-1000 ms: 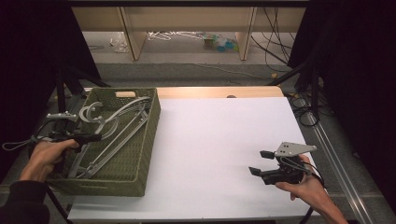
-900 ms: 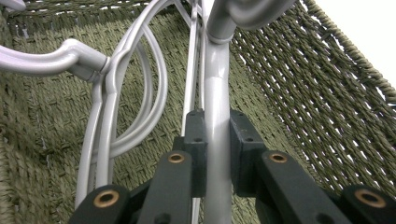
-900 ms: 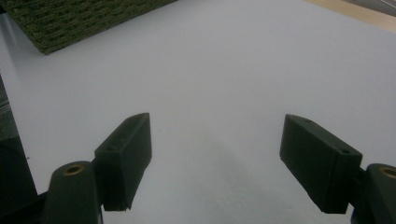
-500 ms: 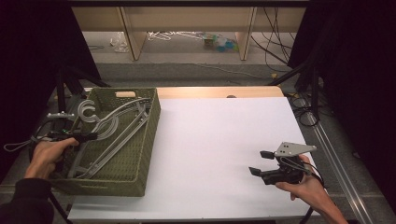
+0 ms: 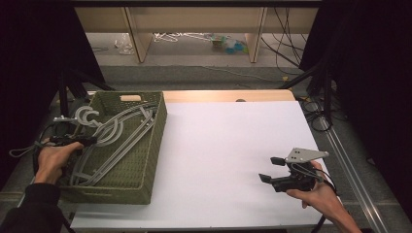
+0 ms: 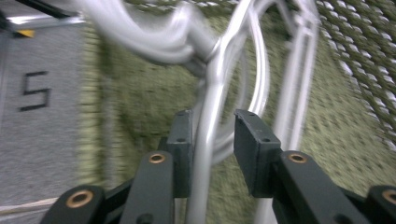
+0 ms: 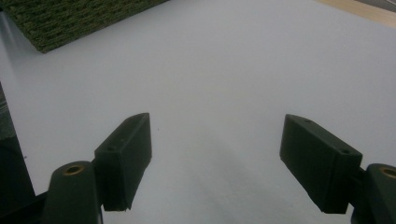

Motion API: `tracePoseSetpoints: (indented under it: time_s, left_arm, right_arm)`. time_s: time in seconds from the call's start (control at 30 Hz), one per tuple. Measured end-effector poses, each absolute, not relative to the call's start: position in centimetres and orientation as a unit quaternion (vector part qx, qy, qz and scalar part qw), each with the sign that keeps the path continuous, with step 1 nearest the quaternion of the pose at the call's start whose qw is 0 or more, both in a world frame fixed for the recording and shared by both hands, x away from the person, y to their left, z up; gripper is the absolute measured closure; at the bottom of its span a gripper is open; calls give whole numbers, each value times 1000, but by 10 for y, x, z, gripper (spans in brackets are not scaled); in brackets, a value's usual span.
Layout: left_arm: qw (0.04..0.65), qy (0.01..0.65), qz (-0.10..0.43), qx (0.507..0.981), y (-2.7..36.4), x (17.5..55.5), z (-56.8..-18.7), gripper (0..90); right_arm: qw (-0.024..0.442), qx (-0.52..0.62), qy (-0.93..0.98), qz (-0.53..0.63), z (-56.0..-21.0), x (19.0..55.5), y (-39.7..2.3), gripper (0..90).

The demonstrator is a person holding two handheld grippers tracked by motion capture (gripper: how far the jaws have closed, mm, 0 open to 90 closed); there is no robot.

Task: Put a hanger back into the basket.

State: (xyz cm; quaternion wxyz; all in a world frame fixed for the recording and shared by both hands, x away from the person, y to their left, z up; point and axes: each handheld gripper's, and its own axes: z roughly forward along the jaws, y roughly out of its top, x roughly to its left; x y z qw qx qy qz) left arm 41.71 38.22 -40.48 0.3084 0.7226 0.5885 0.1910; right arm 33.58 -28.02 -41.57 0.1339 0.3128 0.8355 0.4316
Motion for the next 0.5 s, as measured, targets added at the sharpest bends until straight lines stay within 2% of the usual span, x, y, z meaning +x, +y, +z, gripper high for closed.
tracePoseSetpoints:
  time_s: [0.1,0.2,0.27,0.5]
  left_arm:
    - [305,582,187,730,382,415,-406,700]
    - [323,584,195,719,380,412,-403,675]
    - [319,573,194,730,379,410,-399,665]
    - [372,557,229,707,362,395,-379,538]
  right_arm:
    - [132,315,835,432,-416,336,-280,258]
    - [131,313,836,431,-416,336,-280,257]
    - [130,316,835,430,-416,337,-279,256]
    - [135,319,832,434,-416,336,-281,248]
